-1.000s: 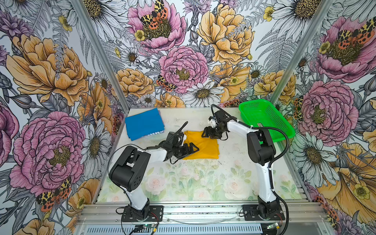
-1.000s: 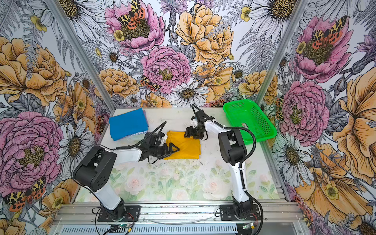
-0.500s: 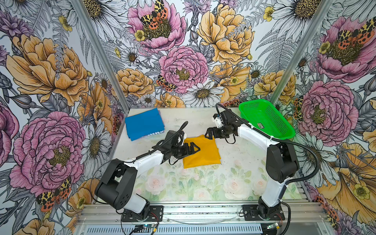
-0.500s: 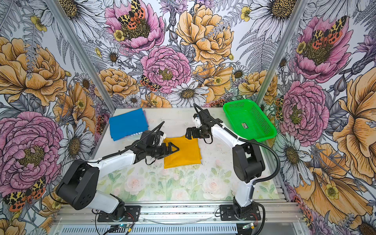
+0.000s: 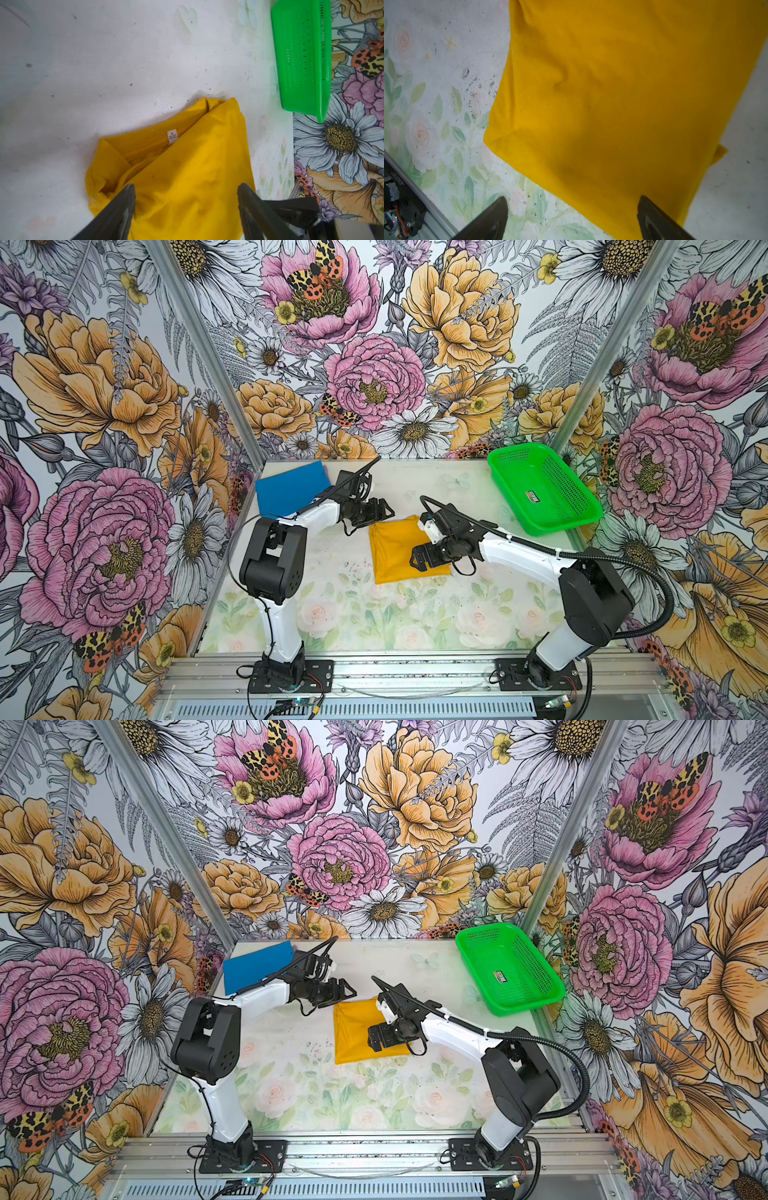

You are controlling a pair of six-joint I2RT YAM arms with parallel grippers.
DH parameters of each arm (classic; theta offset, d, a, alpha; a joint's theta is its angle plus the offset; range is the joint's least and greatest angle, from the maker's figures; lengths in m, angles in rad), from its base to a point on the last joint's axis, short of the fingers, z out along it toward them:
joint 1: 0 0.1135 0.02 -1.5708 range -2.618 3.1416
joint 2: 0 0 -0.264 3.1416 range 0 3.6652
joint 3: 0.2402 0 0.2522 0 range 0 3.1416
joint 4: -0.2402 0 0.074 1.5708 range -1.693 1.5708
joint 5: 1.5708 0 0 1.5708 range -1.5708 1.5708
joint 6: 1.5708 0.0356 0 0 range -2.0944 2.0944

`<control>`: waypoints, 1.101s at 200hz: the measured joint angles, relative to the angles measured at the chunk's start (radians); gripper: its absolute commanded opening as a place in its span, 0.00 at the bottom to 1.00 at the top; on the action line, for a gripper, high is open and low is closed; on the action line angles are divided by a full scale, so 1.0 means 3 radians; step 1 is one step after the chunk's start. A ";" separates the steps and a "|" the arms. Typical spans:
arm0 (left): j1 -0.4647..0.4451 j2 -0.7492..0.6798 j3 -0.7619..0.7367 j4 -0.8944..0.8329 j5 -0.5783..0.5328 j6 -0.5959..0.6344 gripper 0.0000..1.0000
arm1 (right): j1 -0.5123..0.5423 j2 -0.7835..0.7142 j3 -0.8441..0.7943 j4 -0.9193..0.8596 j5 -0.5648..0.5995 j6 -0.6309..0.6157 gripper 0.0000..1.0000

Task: Fold and stack the t-shirts

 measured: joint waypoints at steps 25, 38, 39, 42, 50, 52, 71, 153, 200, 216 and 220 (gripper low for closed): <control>-0.0008 0.0039 0.0062 -0.0247 -0.0150 0.0177 0.62 | 0.0050 -0.0167 -0.0156 0.0070 0.0067 0.0084 0.97; -0.0008 0.0039 0.0076 -0.0319 -0.0205 0.0238 0.61 | 0.0090 -0.0226 -0.0193 0.0090 0.0074 0.0084 0.97; -0.0008 0.0039 0.0076 -0.0322 -0.0207 0.0240 0.61 | 0.0093 -0.0231 -0.0196 0.0093 0.0075 0.0084 0.97; -0.0008 0.0039 0.0076 -0.0336 -0.0221 0.0247 0.59 | 0.0103 -0.0238 -0.0197 0.0097 0.0076 0.0081 0.97; -0.0008 0.0039 0.0076 -0.0370 -0.0257 0.0268 0.54 | 0.0148 -0.0257 -0.0197 0.0120 0.0084 0.0076 0.97; -0.0008 0.0039 0.0076 -0.0375 -0.0264 0.0280 0.53 | 0.0159 -0.0261 -0.0197 0.0130 0.0083 0.0075 0.97; -0.0008 0.0039 0.0076 -0.0431 -0.0337 0.0323 0.46 | 0.0320 -0.0278 -0.0193 0.0206 0.0079 0.0031 0.96; 0.0062 0.0089 0.0160 -0.0488 -0.0437 0.0392 0.00 | 0.1071 0.0300 0.0188 0.0674 -0.0042 -0.0267 0.93; 0.0161 0.0237 0.0257 -0.0497 -0.0401 0.0393 0.00 | 0.1094 0.0777 0.0313 0.0867 0.0103 -0.0173 0.68; 0.0174 0.0271 0.0275 -0.0506 -0.0371 0.0393 0.00 | 0.1118 0.0810 0.0313 0.0868 0.0276 -0.0106 0.56; 0.0177 0.0273 0.0277 -0.0509 -0.0364 0.0392 0.00 | 0.1129 0.0813 0.0313 0.0875 0.0323 -0.0058 0.54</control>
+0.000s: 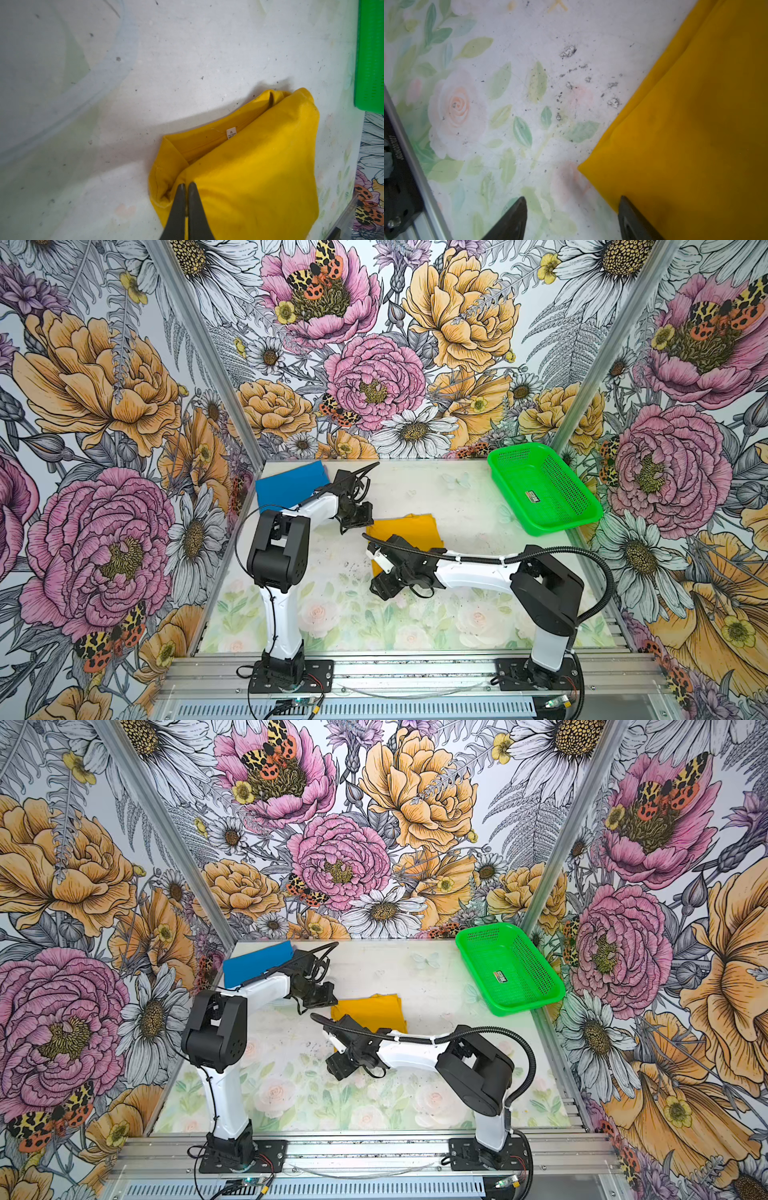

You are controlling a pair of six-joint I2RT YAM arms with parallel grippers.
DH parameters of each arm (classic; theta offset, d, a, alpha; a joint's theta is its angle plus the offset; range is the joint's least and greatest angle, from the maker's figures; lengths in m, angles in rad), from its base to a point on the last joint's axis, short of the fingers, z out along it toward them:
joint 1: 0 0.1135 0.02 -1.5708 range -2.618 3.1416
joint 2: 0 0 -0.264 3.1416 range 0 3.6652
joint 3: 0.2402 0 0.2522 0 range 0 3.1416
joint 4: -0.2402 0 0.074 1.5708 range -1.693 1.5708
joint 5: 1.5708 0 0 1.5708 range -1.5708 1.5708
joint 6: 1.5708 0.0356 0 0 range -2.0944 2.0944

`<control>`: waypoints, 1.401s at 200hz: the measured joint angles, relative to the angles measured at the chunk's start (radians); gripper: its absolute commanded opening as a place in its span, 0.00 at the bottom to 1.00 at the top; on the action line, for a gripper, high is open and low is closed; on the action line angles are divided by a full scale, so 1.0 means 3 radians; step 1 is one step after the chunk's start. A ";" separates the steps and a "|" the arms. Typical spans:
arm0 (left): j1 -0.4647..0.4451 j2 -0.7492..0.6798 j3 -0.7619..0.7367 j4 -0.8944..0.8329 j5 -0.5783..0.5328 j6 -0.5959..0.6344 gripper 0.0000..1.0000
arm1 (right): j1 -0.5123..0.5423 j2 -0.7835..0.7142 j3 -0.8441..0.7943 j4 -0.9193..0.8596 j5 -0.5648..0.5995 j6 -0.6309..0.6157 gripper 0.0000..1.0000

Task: Fold and stack the t-shirts

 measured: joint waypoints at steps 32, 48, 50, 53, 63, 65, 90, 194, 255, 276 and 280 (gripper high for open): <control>0.0011 0.0011 0.0017 -0.0003 0.0056 0.0001 0.00 | 0.0074 0.0050 0.0022 0.0031 0.0354 0.0123 0.44; 0.0013 0.0015 0.0017 -0.0001 0.0080 0.0000 0.00 | 0.0125 0.0097 0.0065 0.0041 0.0491 0.0175 0.41; 0.0013 0.0017 0.0017 0.0001 0.0081 0.0000 0.00 | 0.0131 0.0106 0.0071 0.0041 0.0509 0.0175 0.41; 0.0013 0.0017 0.0017 0.0000 0.0084 0.0000 0.00 | 0.0139 0.0117 0.0083 0.0041 0.0520 0.0182 0.41; 0.0013 0.0019 0.0017 0.0003 0.0094 0.0000 0.00 | 0.0161 0.0149 0.0113 0.0042 0.0576 0.0210 0.36; 0.0013 0.0022 0.0017 0.0003 0.0097 0.0000 0.00 | 0.0167 0.0158 0.0120 0.0042 0.0585 0.0206 0.34; 0.0031 0.0028 0.0017 0.0004 0.0121 -0.0006 0.00 | 0.0233 0.0251 0.0188 0.0025 0.0687 0.0256 0.05; 0.0310 0.0172 -0.0055 0.0092 0.0224 -0.0103 0.00 | 0.0533 0.0076 -0.0164 -0.0090 0.0834 0.0427 0.00; 0.0315 0.0170 -0.0151 0.0234 0.0310 -0.0168 0.00 | 0.0518 0.0072 -0.0037 -0.0173 0.0857 0.0362 0.43; 0.0315 0.0170 -0.0165 0.0258 0.0328 -0.0178 0.00 | 0.0479 0.0103 0.0150 -0.0191 0.0860 0.0370 0.46; 0.0315 0.0170 -0.0168 0.0263 0.0333 -0.0184 0.00 | 0.0470 0.0116 0.0191 -0.0193 0.0865 0.0374 0.46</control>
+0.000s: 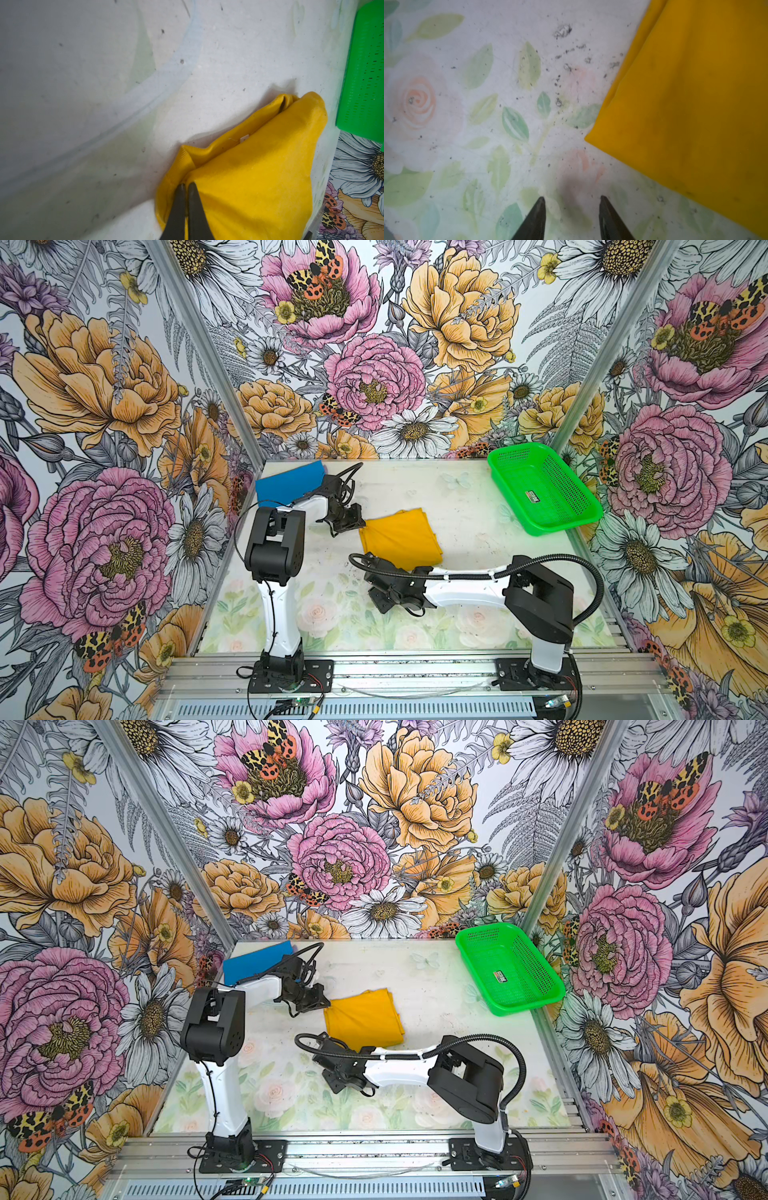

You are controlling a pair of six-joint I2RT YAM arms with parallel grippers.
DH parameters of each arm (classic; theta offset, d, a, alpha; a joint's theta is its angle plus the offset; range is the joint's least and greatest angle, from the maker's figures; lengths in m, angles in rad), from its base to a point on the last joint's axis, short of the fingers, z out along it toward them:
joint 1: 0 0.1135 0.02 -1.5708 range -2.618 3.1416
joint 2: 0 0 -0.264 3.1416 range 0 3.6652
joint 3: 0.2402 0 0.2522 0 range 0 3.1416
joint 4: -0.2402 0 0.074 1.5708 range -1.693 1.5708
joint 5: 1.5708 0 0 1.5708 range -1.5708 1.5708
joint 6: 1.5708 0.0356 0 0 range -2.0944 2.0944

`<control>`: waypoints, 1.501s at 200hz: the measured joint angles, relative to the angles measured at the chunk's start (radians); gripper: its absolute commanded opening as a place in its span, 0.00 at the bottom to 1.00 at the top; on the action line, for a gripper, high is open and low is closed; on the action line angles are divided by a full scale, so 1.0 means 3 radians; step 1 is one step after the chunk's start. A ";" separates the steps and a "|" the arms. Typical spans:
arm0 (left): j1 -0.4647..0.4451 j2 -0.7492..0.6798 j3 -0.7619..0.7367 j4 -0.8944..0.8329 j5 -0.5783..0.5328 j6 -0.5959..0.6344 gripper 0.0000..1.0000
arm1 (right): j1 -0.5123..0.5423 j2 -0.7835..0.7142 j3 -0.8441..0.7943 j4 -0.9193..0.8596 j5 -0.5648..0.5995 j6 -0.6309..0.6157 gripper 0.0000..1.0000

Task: Fold and stack the t-shirts

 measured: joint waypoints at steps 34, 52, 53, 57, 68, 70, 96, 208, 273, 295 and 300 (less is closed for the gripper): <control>0.0006 0.0000 -0.0018 0.0029 0.0037 -0.0004 0.00 | -0.0095 0.0181 0.0326 -0.0045 0.0052 0.0005 0.47; 0.0018 0.0000 -0.0024 0.0039 0.0043 -0.0004 0.00 | -0.0151 0.0347 0.0446 -0.0058 0.0071 0.0027 0.44; 0.0019 0.0000 -0.0024 0.0041 0.0045 -0.0004 0.00 | -0.0153 0.0354 0.0449 -0.0058 0.0072 0.0025 0.43; 0.0019 0.0000 -0.0024 0.0041 0.0048 -0.0003 0.00 | -0.0165 0.0388 0.0462 -0.0069 0.0081 0.0033 0.41; 0.0025 0.0000 -0.0027 0.0043 0.0056 -0.0003 0.00 | -0.0188 0.0490 0.0481 -0.0103 0.0095 0.0041 0.32; 0.0025 0.0000 -0.0028 0.0043 0.0060 -0.0003 0.00 | -0.0191 0.0510 0.0482 -0.0108 0.0107 0.0050 0.30; 0.0029 0.0000 -0.0029 0.0046 0.0074 -0.0003 0.00 | -0.0192 0.0572 0.0562 -0.0178 0.0188 0.0098 0.07; 0.0064 -0.0209 -0.0277 0.0039 0.0203 -0.0103 0.00 | -0.0149 0.0057 -0.0209 -0.0032 0.0329 0.0123 0.00; 0.0168 -0.0331 -0.0533 0.0025 0.0212 -0.0237 0.00 | -0.0036 -0.0126 -0.0451 0.0048 0.0266 -0.0017 0.00; 0.0179 -0.0347 -0.0572 0.0015 0.0212 -0.0272 0.00 | 0.0051 -0.0161 -0.0502 0.0090 0.0261 -0.0062 0.00; 0.0179 -0.0359 -0.0585 0.0013 0.0212 -0.0278 0.00 | 0.0064 -0.0167 -0.0507 0.0098 0.0256 -0.0064 0.00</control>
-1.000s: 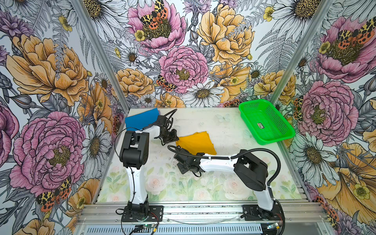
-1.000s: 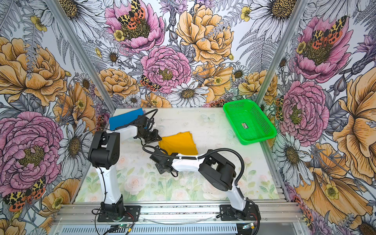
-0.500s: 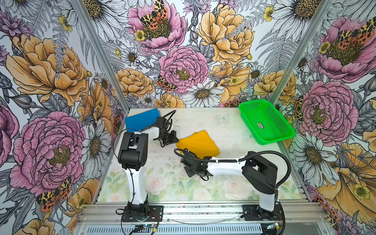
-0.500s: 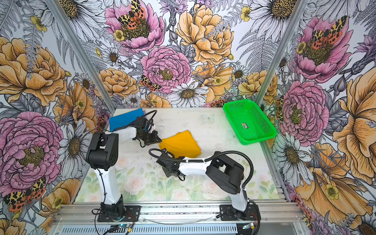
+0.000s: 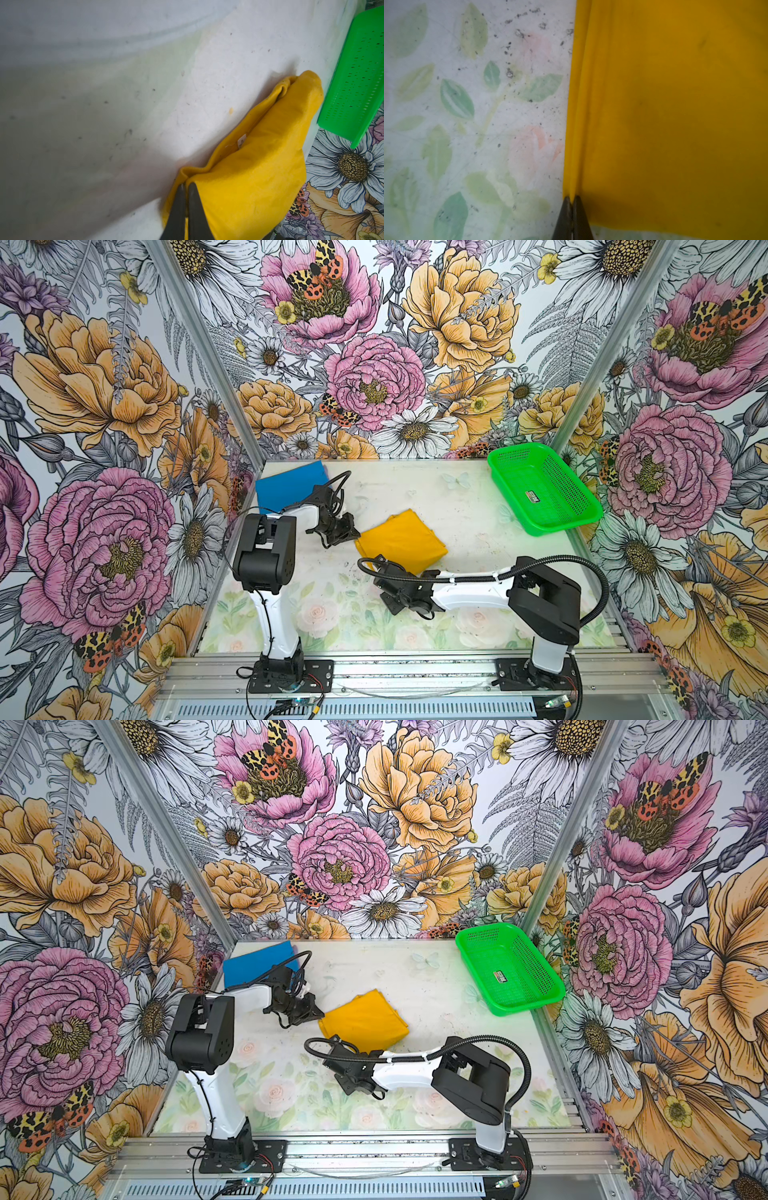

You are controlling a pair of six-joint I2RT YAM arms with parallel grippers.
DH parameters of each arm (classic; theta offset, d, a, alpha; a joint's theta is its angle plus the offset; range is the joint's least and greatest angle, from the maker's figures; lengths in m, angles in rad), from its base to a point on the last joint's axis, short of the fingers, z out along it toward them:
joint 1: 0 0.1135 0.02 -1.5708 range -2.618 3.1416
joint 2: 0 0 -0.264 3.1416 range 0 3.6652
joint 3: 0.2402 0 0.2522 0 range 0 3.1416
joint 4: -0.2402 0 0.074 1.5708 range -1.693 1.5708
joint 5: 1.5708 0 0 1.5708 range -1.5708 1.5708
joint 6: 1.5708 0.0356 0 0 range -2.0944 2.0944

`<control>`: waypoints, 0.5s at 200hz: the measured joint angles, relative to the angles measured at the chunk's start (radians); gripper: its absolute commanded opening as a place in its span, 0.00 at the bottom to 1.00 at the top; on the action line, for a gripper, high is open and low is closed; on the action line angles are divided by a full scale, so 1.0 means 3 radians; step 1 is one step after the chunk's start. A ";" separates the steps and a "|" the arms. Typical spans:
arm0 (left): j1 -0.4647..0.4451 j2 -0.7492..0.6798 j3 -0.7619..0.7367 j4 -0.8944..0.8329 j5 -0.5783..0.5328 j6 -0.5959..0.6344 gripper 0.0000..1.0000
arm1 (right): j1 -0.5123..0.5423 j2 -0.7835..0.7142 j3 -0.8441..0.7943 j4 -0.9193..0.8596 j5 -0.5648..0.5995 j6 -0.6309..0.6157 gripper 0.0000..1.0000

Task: Fold and stack the t-shirts

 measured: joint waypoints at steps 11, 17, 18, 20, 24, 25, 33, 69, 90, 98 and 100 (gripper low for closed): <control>0.0000 -0.0034 -0.0038 -0.0006 -0.0003 -0.0018 0.00 | 0.0022 -0.0011 -0.0018 0.0010 -0.0006 -0.0001 0.00; 0.0000 -0.0056 -0.0060 -0.0013 -0.0005 -0.0027 0.00 | 0.0031 -0.0019 -0.0027 0.0009 -0.0010 -0.0003 0.00; 0.0000 -0.0062 -0.0065 -0.0014 -0.0006 -0.0029 0.00 | 0.0031 -0.0020 -0.0029 0.0009 -0.0010 -0.0003 0.00; 0.0000 -0.0071 -0.0071 -0.0015 -0.0008 -0.0034 0.00 | 0.0032 -0.0020 -0.0032 0.0009 -0.0013 -0.0003 0.00; 0.0000 -0.0086 -0.0086 -0.0015 -0.0010 -0.0048 0.00 | 0.0036 -0.0027 -0.0038 0.0009 -0.0014 -0.0003 0.00; 0.0000 -0.0094 -0.0092 -0.0015 -0.0011 -0.0051 0.00 | 0.0036 -0.0027 -0.0038 0.0009 -0.0014 -0.0003 0.00; 0.0000 -0.0134 -0.0123 -0.0015 -0.0014 -0.0060 0.02 | 0.0038 -0.0033 -0.0042 0.0005 -0.0018 -0.0008 0.00; 0.0014 -0.0435 -0.0244 0.0046 -0.0098 -0.0117 0.75 | 0.0029 -0.0182 -0.0057 -0.0142 -0.0142 -0.0033 0.52; 0.0020 -0.0727 -0.0278 0.0098 -0.0117 -0.0167 0.97 | -0.0045 -0.0449 -0.0107 -0.0237 -0.0291 -0.0048 0.74; 0.0019 -0.0824 -0.0280 0.0121 -0.0114 -0.0184 0.99 | -0.0126 -0.0591 -0.0134 -0.0248 -0.0362 -0.0041 0.79; 0.0019 -0.0849 -0.0280 0.0128 -0.0112 -0.0167 0.99 | -0.0148 -0.0618 -0.0139 -0.0249 -0.0371 -0.0014 0.81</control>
